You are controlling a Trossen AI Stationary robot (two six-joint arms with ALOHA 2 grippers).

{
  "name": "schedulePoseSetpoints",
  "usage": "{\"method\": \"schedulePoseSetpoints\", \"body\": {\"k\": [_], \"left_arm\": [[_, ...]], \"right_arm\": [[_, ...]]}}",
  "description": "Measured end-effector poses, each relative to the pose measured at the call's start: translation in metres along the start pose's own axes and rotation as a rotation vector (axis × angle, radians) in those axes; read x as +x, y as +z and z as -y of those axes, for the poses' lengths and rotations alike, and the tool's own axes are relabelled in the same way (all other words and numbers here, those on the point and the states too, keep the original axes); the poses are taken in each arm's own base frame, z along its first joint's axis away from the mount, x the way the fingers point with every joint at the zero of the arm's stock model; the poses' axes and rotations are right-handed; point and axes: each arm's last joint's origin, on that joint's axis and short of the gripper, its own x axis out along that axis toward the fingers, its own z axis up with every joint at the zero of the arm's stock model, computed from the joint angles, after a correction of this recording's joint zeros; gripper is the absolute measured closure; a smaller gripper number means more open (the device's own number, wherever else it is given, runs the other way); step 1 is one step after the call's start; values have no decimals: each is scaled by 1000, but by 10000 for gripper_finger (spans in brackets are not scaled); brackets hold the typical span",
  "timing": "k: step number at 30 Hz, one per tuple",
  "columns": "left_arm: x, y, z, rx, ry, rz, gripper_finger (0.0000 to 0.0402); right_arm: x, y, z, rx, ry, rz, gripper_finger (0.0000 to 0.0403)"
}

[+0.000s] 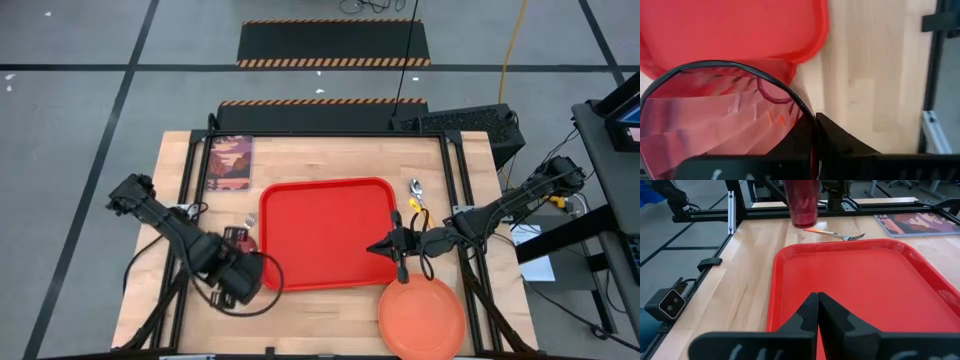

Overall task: Pick and place plate/cup/fork/spoon on tray
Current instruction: Put the red cup on the top left of the red tray

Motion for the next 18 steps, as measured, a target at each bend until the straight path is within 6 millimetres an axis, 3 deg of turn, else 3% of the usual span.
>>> {"method": "schedulePoseSetpoints", "body": {"k": [18], "left_arm": [[4, 31, -93, 119, 150, 12, 386]], "right_arm": [[0, 0, 0, -4, -2, -2, 403]]}}
